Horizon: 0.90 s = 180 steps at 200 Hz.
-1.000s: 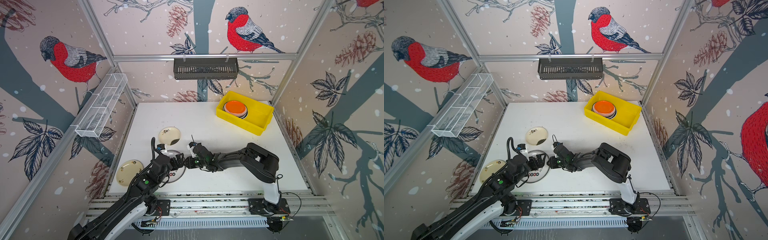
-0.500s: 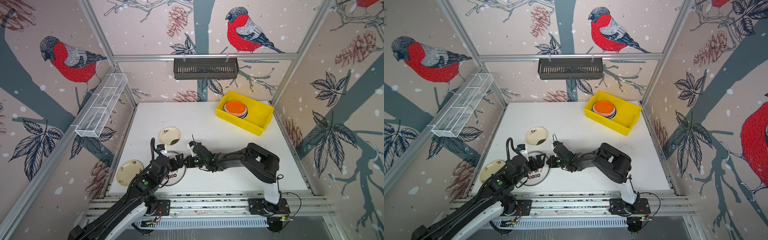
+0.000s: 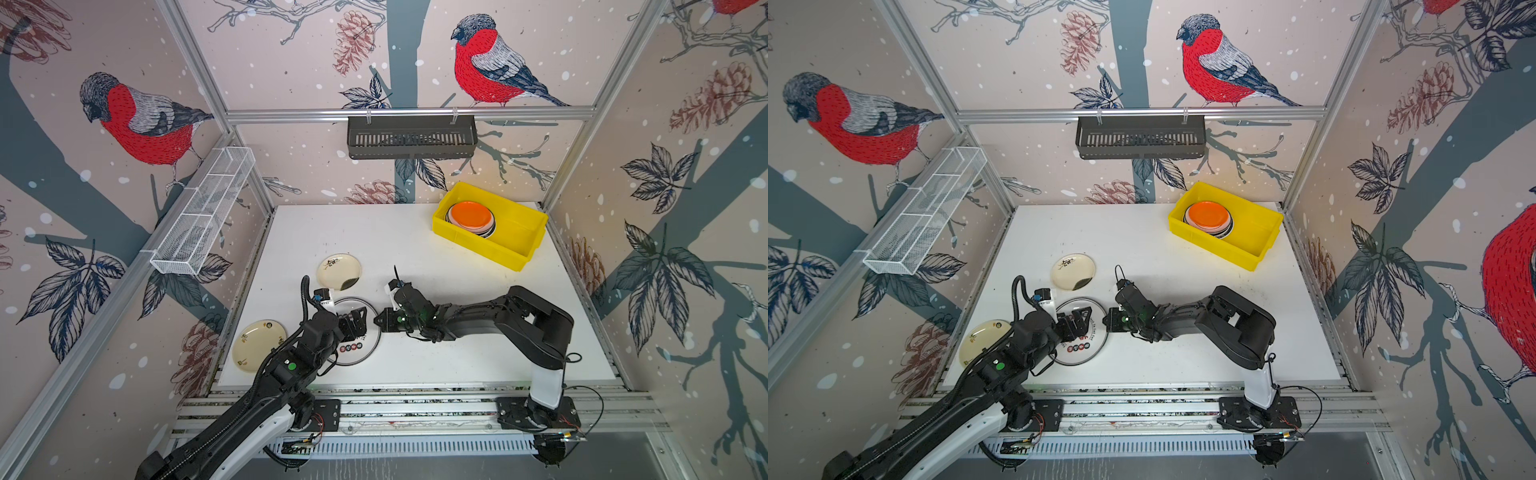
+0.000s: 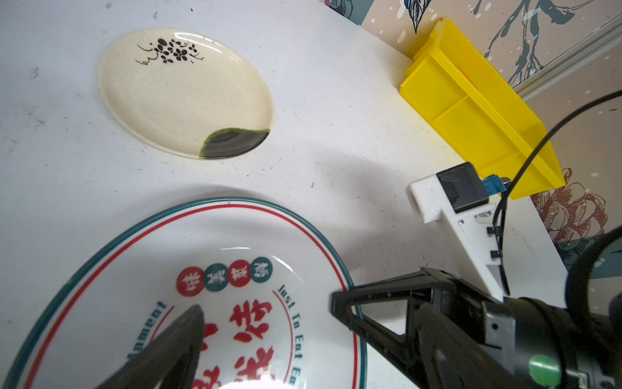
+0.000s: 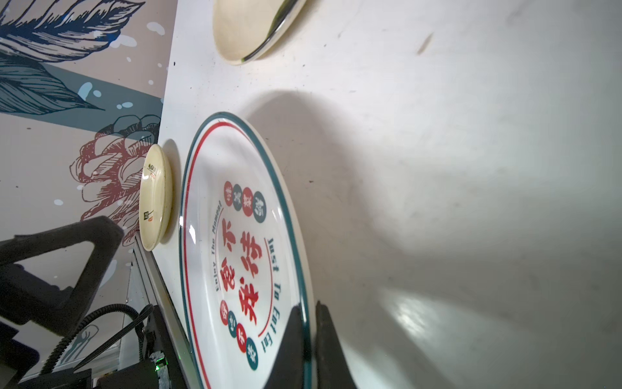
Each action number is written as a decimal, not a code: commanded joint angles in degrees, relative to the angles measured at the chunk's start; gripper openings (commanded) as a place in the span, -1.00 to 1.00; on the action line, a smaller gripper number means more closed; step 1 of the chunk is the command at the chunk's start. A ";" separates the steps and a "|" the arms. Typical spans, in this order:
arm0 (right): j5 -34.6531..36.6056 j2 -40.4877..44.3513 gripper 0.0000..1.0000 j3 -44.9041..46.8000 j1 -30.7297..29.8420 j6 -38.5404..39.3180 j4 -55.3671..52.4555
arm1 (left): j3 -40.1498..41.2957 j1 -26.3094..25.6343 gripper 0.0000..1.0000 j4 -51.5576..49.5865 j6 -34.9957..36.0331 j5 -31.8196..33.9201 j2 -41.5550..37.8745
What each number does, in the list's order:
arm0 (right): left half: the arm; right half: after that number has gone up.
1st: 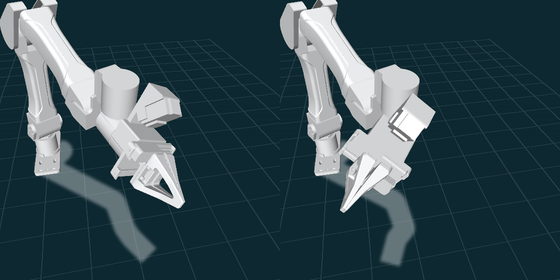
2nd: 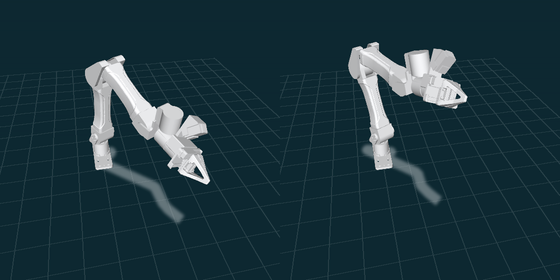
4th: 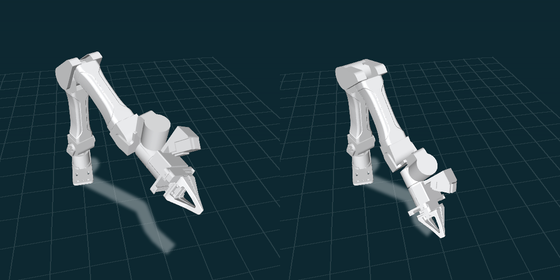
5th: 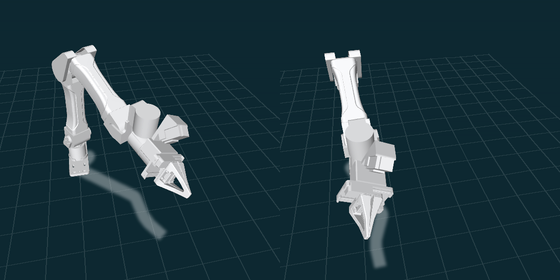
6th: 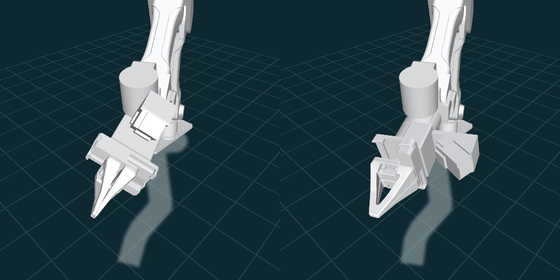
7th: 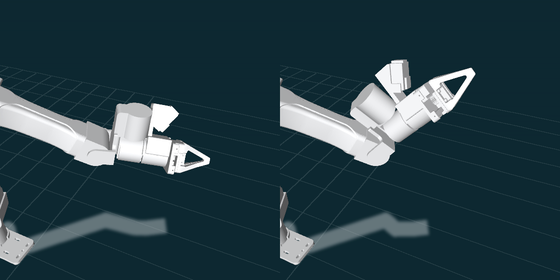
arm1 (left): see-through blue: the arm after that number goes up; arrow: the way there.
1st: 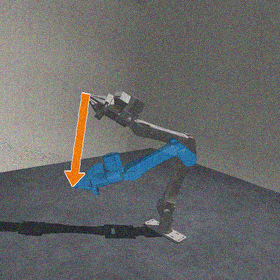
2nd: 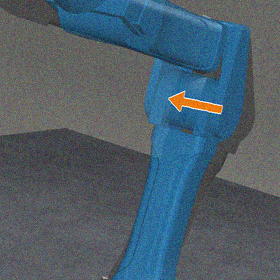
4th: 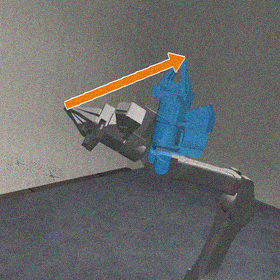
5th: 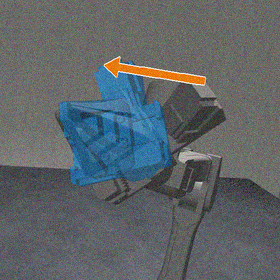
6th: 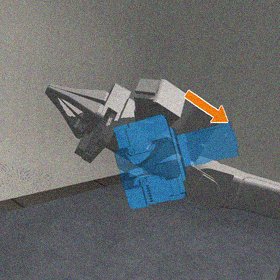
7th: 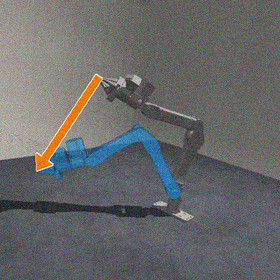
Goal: Place the plates into the plastic bin on the countertop
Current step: Pick up the plate from the bottom-left of the table.
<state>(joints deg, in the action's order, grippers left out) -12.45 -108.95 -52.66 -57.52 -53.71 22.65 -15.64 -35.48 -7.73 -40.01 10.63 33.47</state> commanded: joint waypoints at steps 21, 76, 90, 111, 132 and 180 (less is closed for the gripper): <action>4.88 3.57 -0.97 2.81 2.30 1.69 -3.38 | -0.27 0.06 0.95 1.30 0.16 -0.34 0.63; 6.03 10.29 -0.98 8.49 7.66 2.50 -3.68 | 0.08 0.06 0.95 1.83 0.19 -0.64 0.73; 6.16 12.37 -0.98 10.06 9.11 2.56 -3.56 | 0.17 0.06 0.95 2.10 0.12 -0.88 1.07; 6.47 15.69 -0.99 12.60 11.23 2.61 -3.49 | 0.17 0.06 0.95 2.92 0.19 -1.51 1.74; 6.51 19.21 -0.98 15.13 13.32 2.56 -3.48 | 0.08 0.06 0.95 4.13 0.82 -1.93 3.01; 7.70 27.69 -0.99 21.47 17.70 1.84 -4.68 | -0.95 -0.01 0.95 11.99 6.42 -8.84 8.57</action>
<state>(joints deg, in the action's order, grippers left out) -5.54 -84.53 -33.52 -41.36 -51.05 17.04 -15.57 -35.46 -3.07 -38.26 7.16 39.44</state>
